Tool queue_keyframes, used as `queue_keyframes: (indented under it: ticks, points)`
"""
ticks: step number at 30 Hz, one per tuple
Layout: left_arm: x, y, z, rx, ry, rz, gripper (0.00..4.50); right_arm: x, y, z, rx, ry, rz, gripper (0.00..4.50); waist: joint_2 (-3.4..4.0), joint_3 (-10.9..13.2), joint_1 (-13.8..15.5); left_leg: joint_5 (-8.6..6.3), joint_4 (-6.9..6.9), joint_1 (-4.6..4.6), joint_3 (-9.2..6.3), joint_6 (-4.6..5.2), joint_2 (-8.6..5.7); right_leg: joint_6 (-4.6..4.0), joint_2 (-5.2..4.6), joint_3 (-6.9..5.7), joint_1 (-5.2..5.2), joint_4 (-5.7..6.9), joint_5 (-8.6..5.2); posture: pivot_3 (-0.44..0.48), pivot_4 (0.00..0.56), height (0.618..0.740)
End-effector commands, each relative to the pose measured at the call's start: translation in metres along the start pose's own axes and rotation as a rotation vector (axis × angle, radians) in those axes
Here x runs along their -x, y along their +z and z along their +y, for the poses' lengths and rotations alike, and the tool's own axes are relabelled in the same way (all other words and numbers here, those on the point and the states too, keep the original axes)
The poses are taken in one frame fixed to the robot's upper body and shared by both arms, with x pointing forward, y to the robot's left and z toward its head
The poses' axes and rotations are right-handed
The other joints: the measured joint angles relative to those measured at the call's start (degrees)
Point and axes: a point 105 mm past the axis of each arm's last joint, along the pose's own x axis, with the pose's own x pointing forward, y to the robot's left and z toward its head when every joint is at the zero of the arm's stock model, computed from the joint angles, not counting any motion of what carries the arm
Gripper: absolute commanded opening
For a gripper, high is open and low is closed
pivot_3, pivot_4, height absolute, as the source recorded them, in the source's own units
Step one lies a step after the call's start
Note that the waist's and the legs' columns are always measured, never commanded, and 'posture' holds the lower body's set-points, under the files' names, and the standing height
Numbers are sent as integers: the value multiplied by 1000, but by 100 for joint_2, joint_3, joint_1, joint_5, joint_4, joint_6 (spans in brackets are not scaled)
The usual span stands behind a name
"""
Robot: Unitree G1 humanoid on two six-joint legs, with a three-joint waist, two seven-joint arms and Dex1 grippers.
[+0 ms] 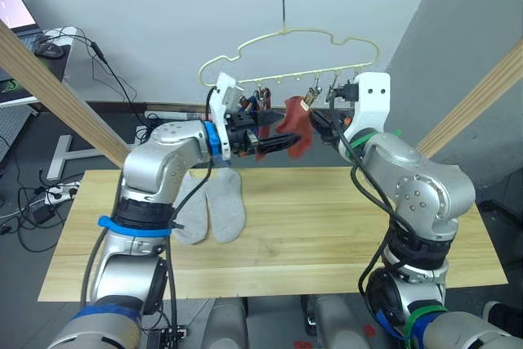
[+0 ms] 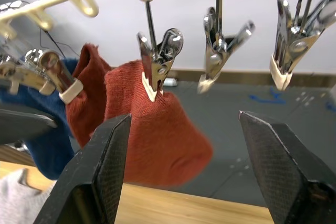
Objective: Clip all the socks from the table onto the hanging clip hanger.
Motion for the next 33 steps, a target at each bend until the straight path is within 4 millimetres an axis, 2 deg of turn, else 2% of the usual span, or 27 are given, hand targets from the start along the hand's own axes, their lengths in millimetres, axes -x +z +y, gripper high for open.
queue_keyframes:
  ticks: [1,7,15,16,17,19,33]
  points:
    - [7,19,-7,-68,-63,-30,4005,8,15,5,35,-18,-115,3397,0,0,0,0,0,0,-1,0,0,0,0,0,0,0,0,26,228,740]
    - [17,37,-4,-127,-88,-61,4005,6,16,8,31,-45,-162,3397,0,0,3,0,1,-1,-1,0,0,0,0,-1,0,-1,0,31,220,740]
    - [25,60,2,-93,-82,-118,4005,2,19,11,1,-52,-189,3397,-1,0,5,0,1,-1,-2,-1,0,0,0,-3,0,0,0,39,213,740]
    - [25,62,2,-89,-81,-122,4045,2,19,10,-3,-54,-189,3041,0,0,5,0,1,-1,-2,-1,0,0,0,-2,0,0,0,39,213,740]
    - [25,63,2,-87,-82,-121,4045,2,19,10,-7,-55,-188,2930,0,0,6,0,1,-1,-2,-1,0,0,0,-3,0,0,0,41,213,740]
    - [26,63,2,-88,-81,-118,4045,1,18,10,-12,-54,-185,2272,0,0,6,0,1,-1,-2,-1,0,0,0,-3,0,0,0,41,213,740]
    - [27,62,6,-125,-41,-110,4045,-8,16,-2,-32,-91,-179,2272,-1,-1,12,3,1,-1,-2,-4,1,0,0,-3,-1,3,0,60,204,740]
